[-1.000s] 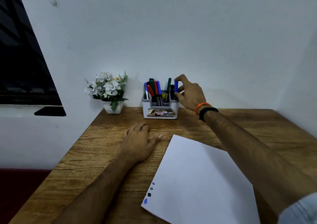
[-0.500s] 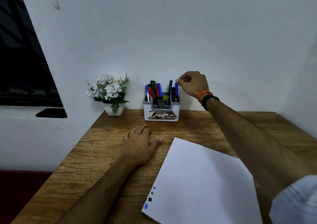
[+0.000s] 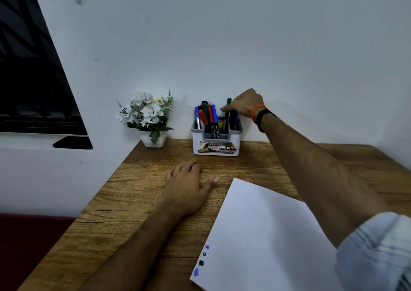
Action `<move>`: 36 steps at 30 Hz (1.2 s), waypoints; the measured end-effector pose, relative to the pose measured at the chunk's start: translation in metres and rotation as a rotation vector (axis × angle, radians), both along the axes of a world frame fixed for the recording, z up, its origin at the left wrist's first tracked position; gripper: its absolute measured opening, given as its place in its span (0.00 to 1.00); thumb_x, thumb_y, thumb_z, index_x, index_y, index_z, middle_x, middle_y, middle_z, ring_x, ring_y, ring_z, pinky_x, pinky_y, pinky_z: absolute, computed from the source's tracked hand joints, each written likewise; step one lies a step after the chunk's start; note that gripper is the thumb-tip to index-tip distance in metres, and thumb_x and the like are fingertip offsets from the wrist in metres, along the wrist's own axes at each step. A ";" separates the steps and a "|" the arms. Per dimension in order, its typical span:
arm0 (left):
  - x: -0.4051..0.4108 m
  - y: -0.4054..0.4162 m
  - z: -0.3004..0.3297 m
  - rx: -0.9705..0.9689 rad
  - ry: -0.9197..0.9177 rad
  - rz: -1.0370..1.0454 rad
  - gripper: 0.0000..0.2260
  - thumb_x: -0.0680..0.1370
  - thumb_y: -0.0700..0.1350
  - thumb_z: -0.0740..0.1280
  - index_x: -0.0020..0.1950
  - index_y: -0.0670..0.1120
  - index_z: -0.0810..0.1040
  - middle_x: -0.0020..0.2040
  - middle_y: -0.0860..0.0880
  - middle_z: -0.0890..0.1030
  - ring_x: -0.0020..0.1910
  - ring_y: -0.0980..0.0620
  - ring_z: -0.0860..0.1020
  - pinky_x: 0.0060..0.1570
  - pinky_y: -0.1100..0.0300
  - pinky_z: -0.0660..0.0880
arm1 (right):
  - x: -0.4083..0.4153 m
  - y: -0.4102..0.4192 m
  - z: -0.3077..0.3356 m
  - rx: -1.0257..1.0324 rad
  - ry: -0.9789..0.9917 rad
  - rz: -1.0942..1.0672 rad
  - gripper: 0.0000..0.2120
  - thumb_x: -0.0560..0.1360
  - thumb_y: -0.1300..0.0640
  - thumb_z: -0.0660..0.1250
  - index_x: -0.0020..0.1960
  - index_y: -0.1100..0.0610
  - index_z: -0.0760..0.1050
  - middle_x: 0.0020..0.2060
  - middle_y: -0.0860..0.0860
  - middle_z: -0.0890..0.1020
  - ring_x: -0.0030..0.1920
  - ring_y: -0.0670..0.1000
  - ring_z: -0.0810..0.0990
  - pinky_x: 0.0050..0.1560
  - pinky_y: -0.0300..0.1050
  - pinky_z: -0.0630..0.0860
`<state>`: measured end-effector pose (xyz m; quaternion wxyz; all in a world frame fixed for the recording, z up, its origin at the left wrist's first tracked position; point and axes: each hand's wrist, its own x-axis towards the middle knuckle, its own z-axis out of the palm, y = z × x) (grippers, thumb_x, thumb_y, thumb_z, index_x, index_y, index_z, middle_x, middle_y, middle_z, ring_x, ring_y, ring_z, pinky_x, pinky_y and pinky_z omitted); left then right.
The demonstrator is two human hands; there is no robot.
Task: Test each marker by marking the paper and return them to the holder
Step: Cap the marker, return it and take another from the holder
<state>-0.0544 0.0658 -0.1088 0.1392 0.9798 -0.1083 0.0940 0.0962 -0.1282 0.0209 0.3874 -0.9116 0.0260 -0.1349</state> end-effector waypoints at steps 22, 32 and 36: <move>-0.004 0.001 0.005 -0.013 0.031 -0.022 0.31 0.77 0.67 0.52 0.72 0.48 0.67 0.76 0.47 0.64 0.75 0.47 0.61 0.72 0.47 0.57 | -0.203 0.018 -0.008 0.803 0.020 0.348 0.15 0.76 0.49 0.70 0.50 0.62 0.83 0.34 0.50 0.82 0.30 0.47 0.78 0.33 0.38 0.76; -0.041 -0.011 0.045 -1.047 0.182 -0.358 0.18 0.78 0.55 0.60 0.53 0.44 0.81 0.40 0.51 0.84 0.39 0.53 0.82 0.38 0.61 0.77 | -0.233 0.006 -0.070 0.661 0.123 0.432 0.08 0.76 0.51 0.70 0.48 0.56 0.80 0.38 0.57 0.86 0.24 0.45 0.75 0.27 0.38 0.69; -0.044 -0.013 0.049 -1.038 0.256 -0.524 0.16 0.76 0.51 0.65 0.55 0.41 0.82 0.42 0.46 0.83 0.39 0.50 0.80 0.39 0.58 0.79 | -0.233 0.002 -0.072 0.649 0.172 0.441 0.12 0.75 0.49 0.70 0.50 0.59 0.79 0.41 0.58 0.86 0.25 0.45 0.77 0.27 0.37 0.71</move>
